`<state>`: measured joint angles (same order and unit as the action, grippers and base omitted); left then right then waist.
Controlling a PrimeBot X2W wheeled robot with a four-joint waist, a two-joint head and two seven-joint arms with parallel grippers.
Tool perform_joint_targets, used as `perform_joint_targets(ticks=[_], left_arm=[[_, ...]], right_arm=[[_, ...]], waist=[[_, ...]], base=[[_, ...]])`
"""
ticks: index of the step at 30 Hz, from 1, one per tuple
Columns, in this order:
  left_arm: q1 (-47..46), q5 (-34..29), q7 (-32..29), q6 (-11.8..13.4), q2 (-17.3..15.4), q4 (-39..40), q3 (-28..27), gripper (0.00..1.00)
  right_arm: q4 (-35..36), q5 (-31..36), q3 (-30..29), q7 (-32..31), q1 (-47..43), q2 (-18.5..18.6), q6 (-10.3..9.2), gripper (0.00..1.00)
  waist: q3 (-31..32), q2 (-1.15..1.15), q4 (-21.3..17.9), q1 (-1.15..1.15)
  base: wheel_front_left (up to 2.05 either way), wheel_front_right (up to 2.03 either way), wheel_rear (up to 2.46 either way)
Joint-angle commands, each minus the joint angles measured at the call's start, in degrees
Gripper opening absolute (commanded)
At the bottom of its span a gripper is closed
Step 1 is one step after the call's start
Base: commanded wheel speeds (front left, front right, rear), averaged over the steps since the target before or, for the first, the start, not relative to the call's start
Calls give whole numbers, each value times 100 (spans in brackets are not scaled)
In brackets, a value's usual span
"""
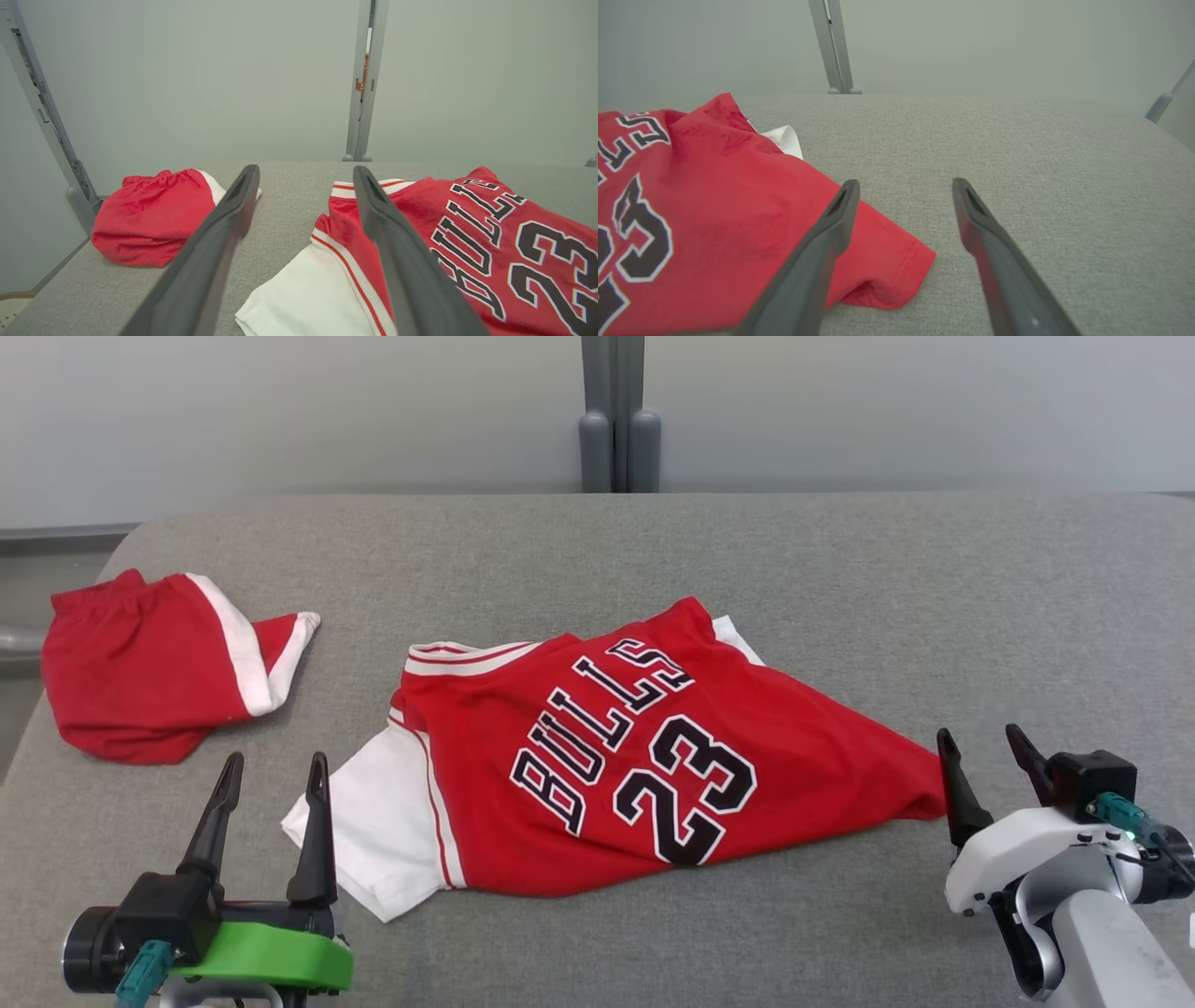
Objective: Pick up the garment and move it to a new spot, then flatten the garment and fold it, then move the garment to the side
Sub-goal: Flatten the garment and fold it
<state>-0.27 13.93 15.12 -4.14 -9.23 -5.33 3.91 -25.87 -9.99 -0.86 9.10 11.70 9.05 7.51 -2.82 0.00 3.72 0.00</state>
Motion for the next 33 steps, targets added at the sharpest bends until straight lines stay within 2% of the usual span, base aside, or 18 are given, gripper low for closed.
perform_joint_targets(ticks=[1, 6, 15, 16, 17, 18, 25, 33], left_arm=[[-116, -52, 4, -42, 31, -23, -1, 100], [-253, -124, 4, -111, 101, -102, 50, 100], [-357, -207, 4, -192, 205, -245, 55, 100], [-356, -210, 4, -195, 208, -271, 43, 100], [-354, -212, 4, -203, 211, -290, 34, 100], [-351, -211, 4, -217, 218, -310, 29, 100], [-222, -224, 4, -245, 249, -378, -25, 100], [-63, -260, 4, -252, 283, -351, -165, 100]], right_arm=[[-223, -42, -28, 58, 167, 58, -5, 100], [-1075, -106, -92, 184, 481, 130, -4, 100], [-2286, -232, -127, 413, 722, 6, -4, 100], [-2404, -279, -94, 420, 739, -41, -4, 80], [-2480, -341, -70, 434, 761, -73, -4, 37], [-2563, -388, -32, 441, 792, -71, -4, 0], [-2545, -691, 136, 591, 903, 47, -6, 0], [-1396, -762, -146, 614, 473, 494, -7, 0]], waist=[[-185, 0, 173, 0], [-370, 0, 343, 0], [-361, 0, 440, 0], [-340, 0, 428, 0], [-317, 0, 414, 0], [-289, 0, 399, 0], [-64, 0, 250, 0], [70, 0, 39, 0]], base=[[0, 0, 0], [0, 0, 0], [0, 0, 0], [0, 0, 0], [0, 0, 0], [0, 0, 0], [0, 0, 0], [0, 0, 0]])
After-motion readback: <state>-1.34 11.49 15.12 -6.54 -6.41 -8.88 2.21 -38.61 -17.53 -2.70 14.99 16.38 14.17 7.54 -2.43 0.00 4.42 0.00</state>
